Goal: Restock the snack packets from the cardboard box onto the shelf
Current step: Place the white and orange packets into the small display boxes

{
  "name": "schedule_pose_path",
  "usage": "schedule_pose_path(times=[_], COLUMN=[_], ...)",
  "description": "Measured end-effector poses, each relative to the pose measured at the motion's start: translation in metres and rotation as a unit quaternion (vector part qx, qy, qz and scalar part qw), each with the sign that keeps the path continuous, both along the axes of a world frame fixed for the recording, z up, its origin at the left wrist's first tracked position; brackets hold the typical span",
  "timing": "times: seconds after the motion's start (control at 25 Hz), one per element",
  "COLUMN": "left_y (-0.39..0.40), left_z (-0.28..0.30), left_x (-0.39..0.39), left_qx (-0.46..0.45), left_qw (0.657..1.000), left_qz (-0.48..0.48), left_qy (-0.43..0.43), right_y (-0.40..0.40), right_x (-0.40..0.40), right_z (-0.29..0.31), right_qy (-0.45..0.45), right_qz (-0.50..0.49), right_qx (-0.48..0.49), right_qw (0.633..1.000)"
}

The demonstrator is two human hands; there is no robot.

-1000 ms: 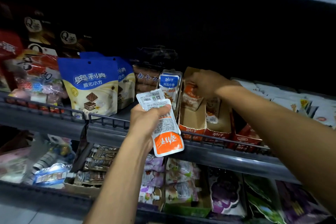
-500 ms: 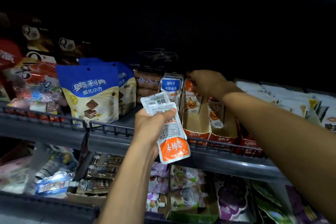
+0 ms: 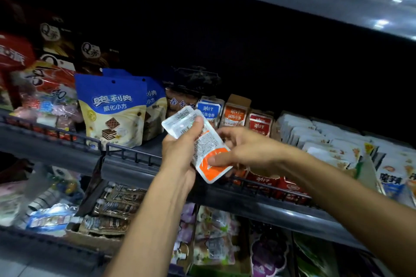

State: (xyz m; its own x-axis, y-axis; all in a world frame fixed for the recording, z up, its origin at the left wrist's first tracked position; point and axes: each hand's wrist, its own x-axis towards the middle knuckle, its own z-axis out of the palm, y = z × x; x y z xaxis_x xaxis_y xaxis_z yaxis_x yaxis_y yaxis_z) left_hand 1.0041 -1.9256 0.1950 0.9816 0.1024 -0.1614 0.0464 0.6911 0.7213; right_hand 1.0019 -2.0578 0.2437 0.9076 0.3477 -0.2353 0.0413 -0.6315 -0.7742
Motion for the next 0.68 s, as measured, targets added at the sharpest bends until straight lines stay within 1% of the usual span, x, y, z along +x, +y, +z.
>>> schedule_pose_path(times=[0.08, 0.12, 0.16, 0.2, 0.24, 0.28, 0.32, 0.36, 0.4, 0.44, 0.52, 0.56, 0.6, 0.64, 0.68], left_y=[-0.003, -0.003, -0.002, 0.001, 0.006, 0.011, 0.017, 0.021, 0.023, 0.022, 0.015, 0.010, 0.007, 0.004, 0.003], left_z=[0.004, 0.005, 0.006, 0.005, 0.002, 0.000, 0.001, 0.004, 0.006, 0.008, 0.009, 0.007, 0.004, 0.001, -0.001], left_x=[-0.006, -0.010, -0.014, -0.016, -0.018, -0.018, -0.020, -0.022, -0.023, -0.022, -0.019, -0.018, -0.017, -0.016, -0.016], left_qx=[0.001, 0.009, 0.016, 0.011, -0.022, -0.080, -0.135, -0.168, -0.163, -0.117, 0.011, 0.061, 0.108, 0.151, 0.189], left_qw=[0.998, 0.996, 0.994, 0.993, 0.989, 0.980, 0.967, 0.955, 0.950, 0.955, 0.965, 0.968, 0.970, 0.970, 0.967], left_qz=[-0.055, -0.080, -0.094, -0.106, -0.125, -0.157, -0.192, -0.223, -0.244, -0.254, -0.246, -0.226, -0.199, -0.171, -0.146], left_qy=[-0.033, -0.045, -0.053, -0.061, -0.072, -0.087, -0.099, -0.104, -0.103, -0.095, -0.088, -0.086, -0.085, -0.085, -0.088], right_y=[-0.005, -0.006, -0.010, -0.018, -0.027, -0.036, -0.045, -0.051, -0.055, -0.057, -0.056, -0.052, -0.047, -0.044, -0.038], right_x=[0.001, 0.001, 0.001, 0.003, 0.005, 0.007, 0.011, 0.012, 0.013, 0.014, 0.014, 0.014, 0.015, 0.016, 0.016], right_z=[-0.003, -0.002, -0.001, 0.001, 0.004, 0.009, 0.011, 0.014, 0.013, 0.014, 0.014, 0.014, 0.014, 0.016, 0.022], right_qy=[-0.038, -0.082, -0.160, -0.270, -0.381, -0.471, -0.528, -0.564, -0.594, -0.621, -0.654, -0.646, -0.613, -0.552, -0.458], right_qz=[-0.074, -0.100, -0.106, -0.097, -0.078, -0.051, -0.016, 0.014, 0.034, 0.046, 0.053, 0.046, 0.028, 0.000, -0.032], right_qx=[0.025, 0.007, -0.035, -0.103, -0.172, -0.221, -0.246, -0.268, -0.283, -0.297, -0.352, -0.378, -0.383, -0.340, -0.234], right_qw=[0.996, 0.992, 0.981, 0.953, 0.905, 0.853, 0.813, 0.781, 0.752, 0.724, 0.667, 0.662, 0.691, 0.761, 0.857])
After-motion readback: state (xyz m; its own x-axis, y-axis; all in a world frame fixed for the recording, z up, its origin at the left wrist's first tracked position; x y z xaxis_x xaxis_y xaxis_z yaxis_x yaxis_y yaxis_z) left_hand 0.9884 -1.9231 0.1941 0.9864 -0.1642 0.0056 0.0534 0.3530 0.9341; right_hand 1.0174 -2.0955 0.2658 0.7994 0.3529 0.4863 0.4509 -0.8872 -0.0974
